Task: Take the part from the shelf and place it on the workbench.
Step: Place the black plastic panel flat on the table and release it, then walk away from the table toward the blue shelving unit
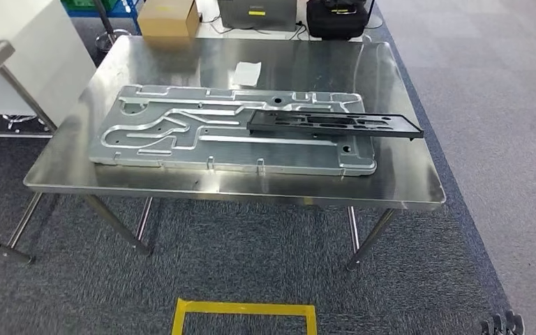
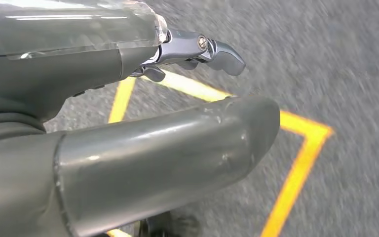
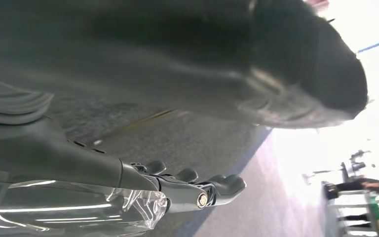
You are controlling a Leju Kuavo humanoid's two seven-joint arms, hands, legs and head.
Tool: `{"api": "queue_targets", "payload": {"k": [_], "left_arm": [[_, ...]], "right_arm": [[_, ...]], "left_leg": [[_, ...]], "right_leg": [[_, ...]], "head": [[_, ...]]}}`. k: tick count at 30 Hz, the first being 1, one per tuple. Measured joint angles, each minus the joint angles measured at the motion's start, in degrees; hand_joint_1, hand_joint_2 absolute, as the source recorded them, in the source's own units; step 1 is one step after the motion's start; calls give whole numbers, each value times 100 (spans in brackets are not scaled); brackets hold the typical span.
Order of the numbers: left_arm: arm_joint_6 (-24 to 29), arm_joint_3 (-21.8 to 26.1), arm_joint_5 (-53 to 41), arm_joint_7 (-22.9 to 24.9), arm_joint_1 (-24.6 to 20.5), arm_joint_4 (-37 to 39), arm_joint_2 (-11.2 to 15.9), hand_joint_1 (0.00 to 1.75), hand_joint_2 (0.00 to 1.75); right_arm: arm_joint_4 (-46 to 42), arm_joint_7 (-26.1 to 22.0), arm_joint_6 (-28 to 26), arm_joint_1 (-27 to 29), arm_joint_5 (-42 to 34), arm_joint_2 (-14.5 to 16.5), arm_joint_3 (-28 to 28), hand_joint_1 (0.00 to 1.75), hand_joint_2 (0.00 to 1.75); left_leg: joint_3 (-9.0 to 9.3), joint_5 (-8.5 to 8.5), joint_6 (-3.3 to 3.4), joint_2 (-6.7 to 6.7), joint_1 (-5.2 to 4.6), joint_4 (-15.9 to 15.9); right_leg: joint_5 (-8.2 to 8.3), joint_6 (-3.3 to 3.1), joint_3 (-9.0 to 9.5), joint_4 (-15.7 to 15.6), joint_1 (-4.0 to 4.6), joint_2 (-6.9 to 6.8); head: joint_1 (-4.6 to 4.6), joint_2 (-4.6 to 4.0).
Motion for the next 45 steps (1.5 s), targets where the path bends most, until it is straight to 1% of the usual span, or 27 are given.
{"api": "queue_targets", "payload": {"k": [1, 2, 3, 4, 6, 8, 10, 12, 13, 16, 17, 18, 19, 21, 23, 24, 26, 28, 30, 32, 34, 35, 37, 39, 41, 43, 45], "left_arm": [[-1, 10, -3, 0, -4, -1, -3, 0, 0], [-3, 20, -7, 0, -5, -1, -5, 0, 0], [-6, 32, -13, -1, -4, -1, -8, 0, 0], [-9, 48, -24, -1, -3, -1, -10, 0, 0], [-18, 90, -50, -9, -10, -1, -21, 0, 0], [-25, 132, -72, -25, -25, -2, -32, 0, 0], [-27, 164, -90, -42, -27, -3, -34, 0, 0], [-28, 206, -108, -58, -9, -3, -34, 0, 0], [-29, 229, -116, -66, -2, -3, -35, 0, 0], [-40, 277, -137, -87, -12, -3, -45, 0, 0], [-45, 291, -152, -94, -20, -3, -48, 0, 0], [-50, 306, -167, -99, -25, -3, -50, 0, 0], [-54, 323, -183, -104, -27, -4, -51, 0, 0], [-59, 359, -214, -111, -34, -8, -51, 0, 0], [-57, 390, -256, -127, -69, -22, -52, 0, 0], [-52, 409, -279, -140, -92, -29, -53, 0, 0], [-28, 461, -335, -160, -94, -37, -56, 0, 0], [0, 528, -384, -156, -62, -38, -74, 0, 0], [22, 582, -418, -143, -59, -38, -94, 0, 0], [35, 617, -449, -125, -62, -38, -99, 0, 0], [51, 656, -509, -70, -55, -38, -108, 0, 0], [63, 678, -554, -29, -53, -38, -115, 0, 0], [96, 710, -661, 55, -57, -38, -138, 0, 0], [141, 726, -774, 115, -62, -38, -154, 0, 0], [170, 740, -845, 144, -52, -37, -160, 0, 0], [182, 755, -875, 152, -34, -36, -163, 0, 0], [188, 763, -903, 157, -40, -36, -168, 0, 0]], "right_arm": [[53, 8, 8, -16, 17, 0, -53, 0, 0], [107, 17, 24, -42, 42, 1, -105, 0, 0], [160, 29, 43, -74, 85, 1, -151, 0, 0], [213, 49, 66, -115, 150, 1, -202, 0, 0], [330, 90, 103, -209, 318, -1, -335, 0, 0], [451, 116, 133, -305, 482, -2, -490, 0, 0], [578, 122, 175, -397, 623, -2, -650, 0, 0], [702, 119, 232, -494, 781, -2, -808, 0, 0], [760, 114, 265, -539, 866, -2, -883, 0, 0], [919, 92, 342, -632, 1124, -3, -1120, 0, 0], [973, 77, 361, -665, 1240, -4, -1209, 0, 0], [1030, 53, 380, -709, 1372, -4, -1301, 0, 0], [1086, 24, 397, -762, 1506, -4, -1390, 0, 0], [1184, -33, 416, -858, 1729, -4, -1544, 0, 0], [1258, -93, 407, -923, 1957, -5, -1654, 0, 0], [1299, -133, 389, -958, 2125, -6, -1704, 0, 0], [1416, -215, 283, -1037, 2593, -13, -1802, 0, 0], [1610, -289, 59, -1101, 3135, -56, -1876, 0, 0], [1854, -371, -150, -1104, 3521, -118, -1945, 0, 0], [2085, -406, -290, -1093, 3747, -172, -2017, 0, 0], [2339, -343, -538, -1107, 4094, -250, -2074, 0, 0], [2510, -300, -747, -1120, 4339, -304, -2100, 0, 0], [2951, -198, -1312, -1148, 4913, -425, -2154, 0, 0], [3523, -32, -1947, -1165, 5518, -563, -2191, 0, 0], [4072, 119, -2400, -1168, 5925, -683, -2211, 0, 0], [4468, 201, -2599, -1182, 6088, -759, -2225, 0, 0], [4799, 363, -2764, -1194, 6271, -822, -2229, 0, 0]], "left_leg": [[-96, 72, 12, -49, -2, 6], [-190, 144, 6, -101, -4, 16], [-289, 212, -8, -154, -1, 33], [-387, 275, -27, -204, 4, 60], [-584, 387, -83, -313, 19, 137], [-727, 486, -155, -415, 15, 214], [-794, 595, -231, -510, 8, 228], [-864, 621, -298, -549, 25, 252], [-928, 478, -323, -496, 33, 368], [-1174, -365, -377, -243, 52, 1279], [-1210, -517, -395, -208, 57, 1617], [-1183, -522, -408, -186, 60, 1839], [-1071, -402, -411, -169, 60, 1891], [-572, -112, -379, -79, 54, 1435], [34, -195, -302, 95, 13, 599], [209, -309, -249, 157, -12, 293], [260, -380, -133, 131, -41, 45], [197, -255, -34, 64, -23, -17], [84, -107, 33, -11, -2, -51], [-67, 3, 54, -114, -7, -39], [-185, 84, 34, -223, -7, -9], [-232, 114, 16, -281, -2, 15], [-328, 153, -32, -391, 0, 98], [-413, 179, -92, -481, -9, 174], [-464, 214, -161, -560, -4, 189], [-523, 155, -217, -509, 9, 288], [-732, -162, -267, -325, 22, 766]], "right_leg": [[-261, 12, -58, 342, -7, 52], [-386, 23, -76, 625, -16, 68], [-370, 30, -32, 778, -26, 74], [-235, 32, 95, 746, -37, 80], [44, 16, 613, 144, -66, 193], [22, -30, 1130, -634, -71, 387], [-57, -90, 1268, -924, -42, 424], [34, -183, 1178, -923, -50, 298], [97, -241, 1116, -927, -55, 229], [282, -333, 888, -922, -22, 15], [338, -332, 802, -907, -6, -58], [392, -327, 708, -881, 6, -129], [440, -319, 607, -844, 14, -196], [518, -294, 429, -756, 26, -311], [577, -248, 317, -679, 47, -418], [606, -214, 289, -659, 53, -474], [679, -137, 268, -669, 54, -581], [612, -56, 220, -588, 26, -448], [194, 10, 37, -108, -10, -128], [-264, 52, -171, 575, -28, 39], [-324, 76, -91, 723, -36, 65], [-205, 79, 114, 473, -42, 80], [61, 55, 650, -339, -58, 240], [157, -8, 912, -809, -52, 361], [171, -89, 901, -839, -32, 294], [219, -183, 892, -863, -42, 188], [258, -256, 864, -881, -49, 73]], "head": [[8, 0], [13, 0], [13, 0], [13, 0], [15, 0], [13, 0], [15, 0], [20, 0], [5, 0], [-44, 0], [-47, 0], [-46, 0], [-48, 0], [-50, 0], [-49, 0], [-48, 0], [-45, 0], [-39, 0], [-21, 0], [-7, 0], [-6, 0], [-4, 0], [0, 0], [-2, 0], [-8, 0], [-18, 0], [-50, 0]]}}
